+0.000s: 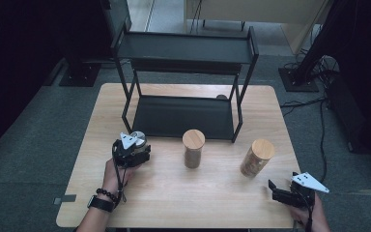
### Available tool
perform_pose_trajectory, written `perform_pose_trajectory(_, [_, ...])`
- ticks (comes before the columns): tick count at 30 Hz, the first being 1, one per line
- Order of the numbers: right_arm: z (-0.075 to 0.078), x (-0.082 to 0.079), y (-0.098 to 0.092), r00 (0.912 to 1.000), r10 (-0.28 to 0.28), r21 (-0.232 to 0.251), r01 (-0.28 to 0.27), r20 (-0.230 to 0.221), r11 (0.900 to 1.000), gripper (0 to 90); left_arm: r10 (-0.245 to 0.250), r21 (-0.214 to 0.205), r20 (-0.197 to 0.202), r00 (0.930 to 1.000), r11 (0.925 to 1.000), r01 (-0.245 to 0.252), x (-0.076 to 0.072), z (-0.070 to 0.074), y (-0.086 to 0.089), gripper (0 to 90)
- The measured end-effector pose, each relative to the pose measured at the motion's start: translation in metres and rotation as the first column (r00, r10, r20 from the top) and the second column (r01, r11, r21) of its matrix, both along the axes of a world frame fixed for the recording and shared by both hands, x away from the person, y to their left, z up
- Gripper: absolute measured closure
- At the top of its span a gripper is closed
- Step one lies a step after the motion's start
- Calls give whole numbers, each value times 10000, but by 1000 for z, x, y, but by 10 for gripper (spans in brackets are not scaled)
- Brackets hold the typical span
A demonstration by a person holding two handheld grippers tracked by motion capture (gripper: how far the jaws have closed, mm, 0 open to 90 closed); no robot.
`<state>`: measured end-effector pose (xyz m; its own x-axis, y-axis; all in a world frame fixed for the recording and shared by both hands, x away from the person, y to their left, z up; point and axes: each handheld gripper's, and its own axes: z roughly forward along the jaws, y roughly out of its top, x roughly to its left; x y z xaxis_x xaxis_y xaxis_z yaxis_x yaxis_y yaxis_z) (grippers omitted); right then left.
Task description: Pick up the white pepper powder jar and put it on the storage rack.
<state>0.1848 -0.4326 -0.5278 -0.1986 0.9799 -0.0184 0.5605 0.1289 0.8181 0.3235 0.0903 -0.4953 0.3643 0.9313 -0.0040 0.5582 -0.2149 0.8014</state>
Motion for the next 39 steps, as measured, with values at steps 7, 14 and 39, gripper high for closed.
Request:
perform_pose_trajectory(7, [0, 0, 0, 10000, 6, 5, -6, 12, 10000, 33, -79, 14, -9, 10000, 10000, 79, 5, 1, -6, 311])
perform_pose_trajectory(14, [0, 0, 0, 10000, 41, 11, -41, 1, 10000, 33, -154, 117, 13, 9999, 9998, 154, 11, 5, -13, 310])
perform_pose_trajectory(39, [0, 0, 0, 10000, 46, 21, -46, 2, 10000, 33, -153, 261, 152, 9998, 9995, 149, 39, 22, -35, 311])
